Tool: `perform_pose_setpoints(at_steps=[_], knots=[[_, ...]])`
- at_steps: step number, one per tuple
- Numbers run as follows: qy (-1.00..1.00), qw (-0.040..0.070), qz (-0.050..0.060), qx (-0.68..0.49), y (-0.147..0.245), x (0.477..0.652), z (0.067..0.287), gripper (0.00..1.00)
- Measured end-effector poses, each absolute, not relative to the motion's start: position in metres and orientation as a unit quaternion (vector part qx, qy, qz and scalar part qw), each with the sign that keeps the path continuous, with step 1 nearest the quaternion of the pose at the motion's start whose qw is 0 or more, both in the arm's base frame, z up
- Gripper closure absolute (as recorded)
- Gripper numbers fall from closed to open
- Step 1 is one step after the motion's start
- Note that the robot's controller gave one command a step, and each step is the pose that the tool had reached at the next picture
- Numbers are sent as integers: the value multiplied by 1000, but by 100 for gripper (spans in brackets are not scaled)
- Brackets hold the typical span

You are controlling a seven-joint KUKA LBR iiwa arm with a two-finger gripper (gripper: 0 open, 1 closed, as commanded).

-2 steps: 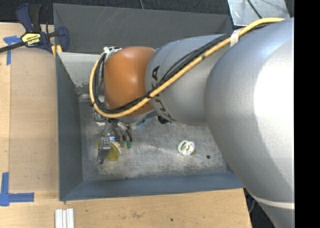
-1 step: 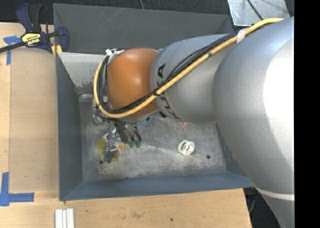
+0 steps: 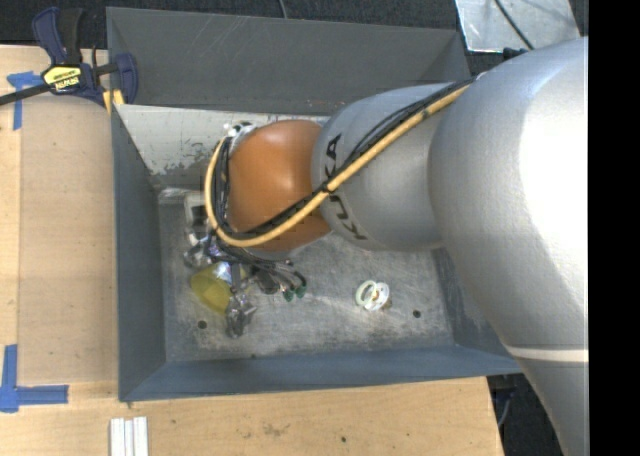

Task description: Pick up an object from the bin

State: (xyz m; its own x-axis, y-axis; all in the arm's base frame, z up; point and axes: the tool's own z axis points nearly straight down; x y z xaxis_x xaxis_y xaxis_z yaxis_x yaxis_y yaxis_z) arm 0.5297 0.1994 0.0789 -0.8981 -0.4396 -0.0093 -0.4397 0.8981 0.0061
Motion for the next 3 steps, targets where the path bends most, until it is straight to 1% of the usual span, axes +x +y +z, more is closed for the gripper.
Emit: perform_pose_setpoints(at_steps=[1, 2, 3], knots=[[974, 4, 4, -225, 199, 530, 79, 100], [975, 1, 0, -223, 200, 524, 186, 100], [975, 0, 0, -223, 200, 524, 185, 100]])
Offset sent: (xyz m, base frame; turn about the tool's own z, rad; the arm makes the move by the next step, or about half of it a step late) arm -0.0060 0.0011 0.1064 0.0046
